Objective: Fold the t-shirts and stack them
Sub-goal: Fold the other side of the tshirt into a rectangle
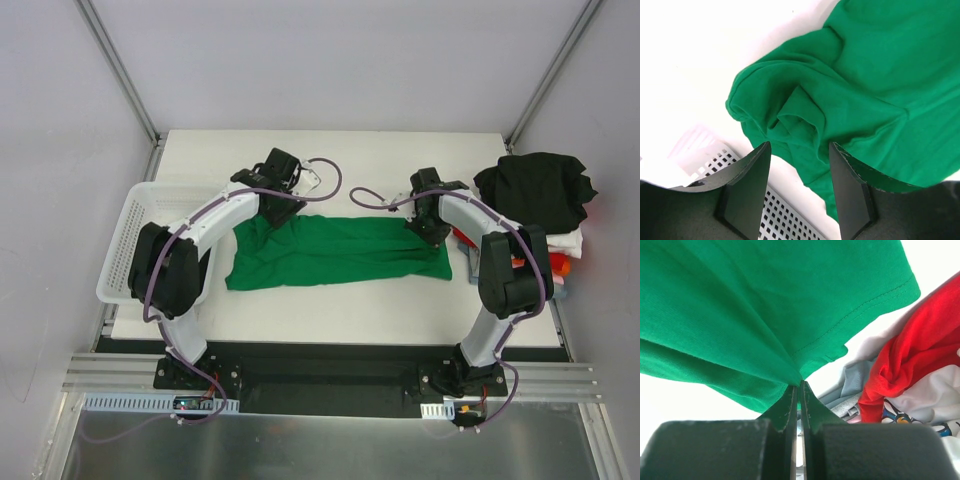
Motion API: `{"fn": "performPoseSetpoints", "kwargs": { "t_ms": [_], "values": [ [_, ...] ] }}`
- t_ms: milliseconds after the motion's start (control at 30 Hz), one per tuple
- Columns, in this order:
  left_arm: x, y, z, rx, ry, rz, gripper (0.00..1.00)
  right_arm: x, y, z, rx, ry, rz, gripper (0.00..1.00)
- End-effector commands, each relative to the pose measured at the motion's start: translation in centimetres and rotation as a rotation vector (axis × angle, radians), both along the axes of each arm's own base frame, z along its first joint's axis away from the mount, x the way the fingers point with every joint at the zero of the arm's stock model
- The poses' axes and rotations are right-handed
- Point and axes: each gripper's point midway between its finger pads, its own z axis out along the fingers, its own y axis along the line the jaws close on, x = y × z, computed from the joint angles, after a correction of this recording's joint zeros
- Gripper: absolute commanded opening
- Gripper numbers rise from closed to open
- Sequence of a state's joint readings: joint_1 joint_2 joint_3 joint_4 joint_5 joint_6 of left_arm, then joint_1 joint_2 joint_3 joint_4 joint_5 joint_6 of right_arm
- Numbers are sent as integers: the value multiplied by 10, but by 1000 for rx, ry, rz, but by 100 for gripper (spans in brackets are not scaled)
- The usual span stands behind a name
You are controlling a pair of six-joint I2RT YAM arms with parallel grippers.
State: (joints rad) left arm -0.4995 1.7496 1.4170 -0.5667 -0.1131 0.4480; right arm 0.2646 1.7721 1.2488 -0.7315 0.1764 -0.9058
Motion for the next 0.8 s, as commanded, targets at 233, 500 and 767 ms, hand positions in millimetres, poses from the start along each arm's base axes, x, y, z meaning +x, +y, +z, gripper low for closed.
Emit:
{"fn": "performPoseSetpoints", "kwargs": {
  "t_ms": [233,500,767],
  "values": [
    [8,8,-16,-12,41,12,49,3,-4,13,-22,-37,-8,37],
    [2,3,-21,-41,70,17,49,5,-4,14,-22,-48,-11,57],
    [-7,4,-32,-46,106,18,49,7,-4,15,-23,-52,-11,61]
  ]
}}
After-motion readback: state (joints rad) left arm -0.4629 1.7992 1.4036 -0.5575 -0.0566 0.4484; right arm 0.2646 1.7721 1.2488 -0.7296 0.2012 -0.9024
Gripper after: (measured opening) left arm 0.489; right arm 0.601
